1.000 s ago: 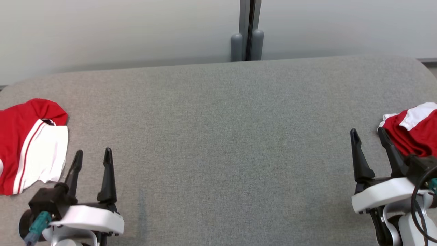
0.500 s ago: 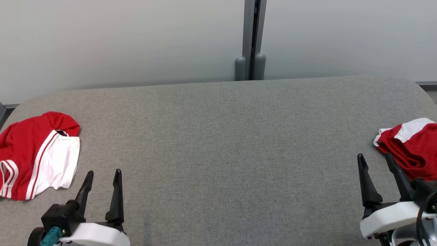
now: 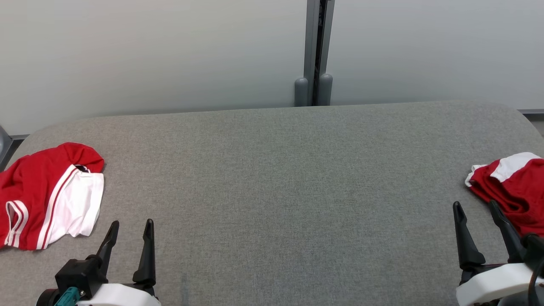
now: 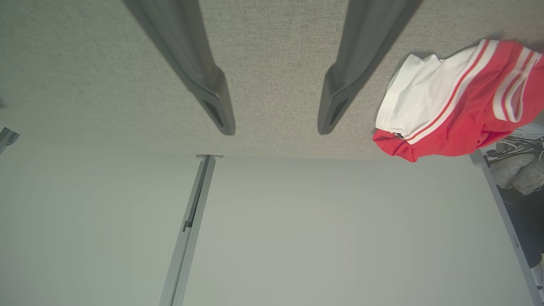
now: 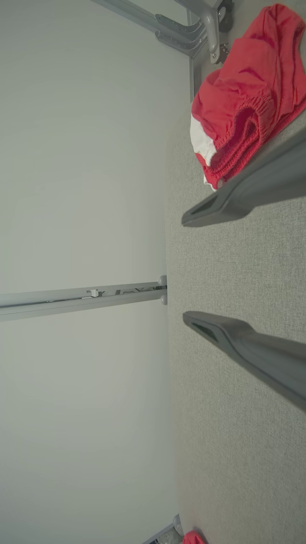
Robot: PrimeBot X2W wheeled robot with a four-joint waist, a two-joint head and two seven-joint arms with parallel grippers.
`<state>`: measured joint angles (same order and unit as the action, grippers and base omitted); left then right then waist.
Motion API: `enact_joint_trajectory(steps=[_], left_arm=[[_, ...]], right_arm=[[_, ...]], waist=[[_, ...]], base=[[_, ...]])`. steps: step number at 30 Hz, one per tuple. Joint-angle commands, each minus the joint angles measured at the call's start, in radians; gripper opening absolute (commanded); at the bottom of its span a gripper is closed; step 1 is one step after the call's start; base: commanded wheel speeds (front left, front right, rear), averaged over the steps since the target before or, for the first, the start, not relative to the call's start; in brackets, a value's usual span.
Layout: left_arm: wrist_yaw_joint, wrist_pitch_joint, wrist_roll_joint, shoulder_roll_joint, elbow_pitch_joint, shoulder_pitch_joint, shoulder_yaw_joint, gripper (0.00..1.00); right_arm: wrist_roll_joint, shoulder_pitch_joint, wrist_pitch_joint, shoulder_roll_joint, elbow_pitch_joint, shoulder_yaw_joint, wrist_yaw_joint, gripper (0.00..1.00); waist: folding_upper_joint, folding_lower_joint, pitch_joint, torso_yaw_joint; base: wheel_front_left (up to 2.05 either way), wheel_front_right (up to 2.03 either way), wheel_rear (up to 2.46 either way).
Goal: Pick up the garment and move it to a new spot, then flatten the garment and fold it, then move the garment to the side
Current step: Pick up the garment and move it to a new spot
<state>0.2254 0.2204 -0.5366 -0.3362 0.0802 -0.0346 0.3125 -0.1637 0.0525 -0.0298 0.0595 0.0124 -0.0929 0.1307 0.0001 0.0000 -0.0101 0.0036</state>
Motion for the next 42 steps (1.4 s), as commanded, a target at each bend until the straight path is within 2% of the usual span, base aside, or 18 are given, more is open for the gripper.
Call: enact_joint_trajectory(steps=[1, 42], left_arm=[[-0.003, 0.002, 0.003, -0.008, 0.005, 0.009, -0.001, 1.0], [0.013, 0.002, -0.015, -0.019, 0.001, 0.029, 0.011, 1.0]], right_arm=[[0.008, 0.017, 0.006, -0.001, 0.008, -0.006, 0.0, 1.0], [0.008, 0.017, 0.001, -0.007, 0.001, -0.004, 0.0, 1.0]], waist=[[-0.0001, 0.0, 0.001, -0.001], [-0.0001, 0.0, 0.009, 0.008]], base=[[0.0, 0.0, 0.0], [0.0, 0.0, 0.0]])
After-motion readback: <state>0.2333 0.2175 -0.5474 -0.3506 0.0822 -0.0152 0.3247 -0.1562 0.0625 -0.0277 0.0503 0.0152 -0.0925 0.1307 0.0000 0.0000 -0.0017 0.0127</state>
